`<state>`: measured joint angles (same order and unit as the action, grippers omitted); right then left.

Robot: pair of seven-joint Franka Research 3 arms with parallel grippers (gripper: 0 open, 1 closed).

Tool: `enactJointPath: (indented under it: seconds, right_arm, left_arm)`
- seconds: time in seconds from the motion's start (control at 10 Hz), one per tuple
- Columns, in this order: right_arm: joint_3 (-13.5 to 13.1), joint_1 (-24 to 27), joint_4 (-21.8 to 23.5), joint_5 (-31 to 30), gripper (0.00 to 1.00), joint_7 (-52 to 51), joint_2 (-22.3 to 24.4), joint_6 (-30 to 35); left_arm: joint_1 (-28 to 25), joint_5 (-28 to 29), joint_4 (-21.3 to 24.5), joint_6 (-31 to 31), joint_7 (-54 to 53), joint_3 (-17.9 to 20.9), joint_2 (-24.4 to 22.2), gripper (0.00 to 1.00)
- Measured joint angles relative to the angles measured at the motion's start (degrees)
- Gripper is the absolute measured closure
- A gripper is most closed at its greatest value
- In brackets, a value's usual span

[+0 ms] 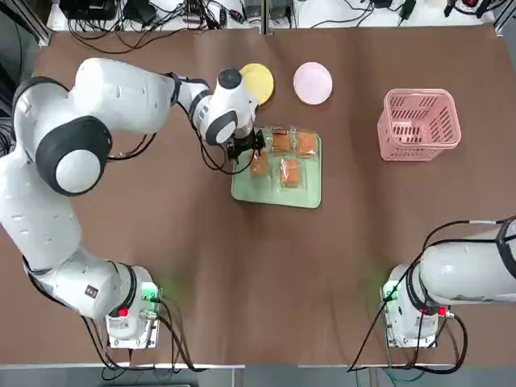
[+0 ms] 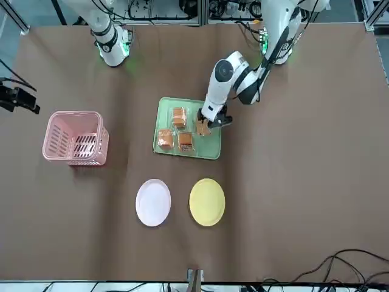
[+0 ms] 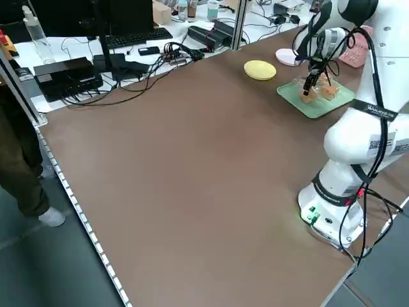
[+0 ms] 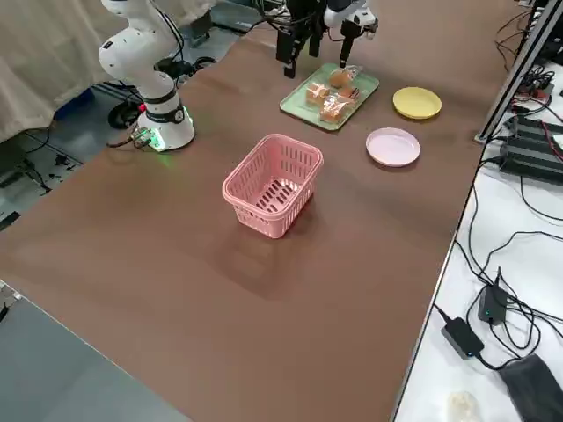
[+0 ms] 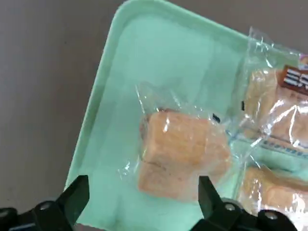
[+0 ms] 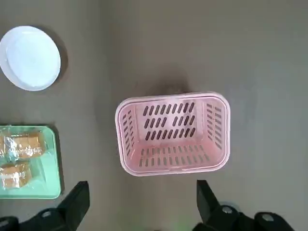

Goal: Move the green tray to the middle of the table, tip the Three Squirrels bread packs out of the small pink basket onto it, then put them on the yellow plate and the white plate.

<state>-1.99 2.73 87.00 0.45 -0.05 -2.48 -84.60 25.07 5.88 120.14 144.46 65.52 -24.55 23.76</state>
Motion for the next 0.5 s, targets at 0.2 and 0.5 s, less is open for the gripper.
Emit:
enactJointPath:
  seconds: [0.2, 0.5]
  right_arm:
    - [-0.01, 0.23, 0.63, -0.03, 0.03, 0.06, 0.07, -0.11]
    - [-0.10, 0.85, 0.71, -0.03, 0.03, 0.06, 0.32, 0.01]
  left_arm:
    - [1.43, 0.20, -0.36, 0.72, 0.85, 0.05, 0.44, 0.00]
    - [1.73, 3.54, -2.24, 1.57, 0.88, 0.84, 3.82, 0.00]
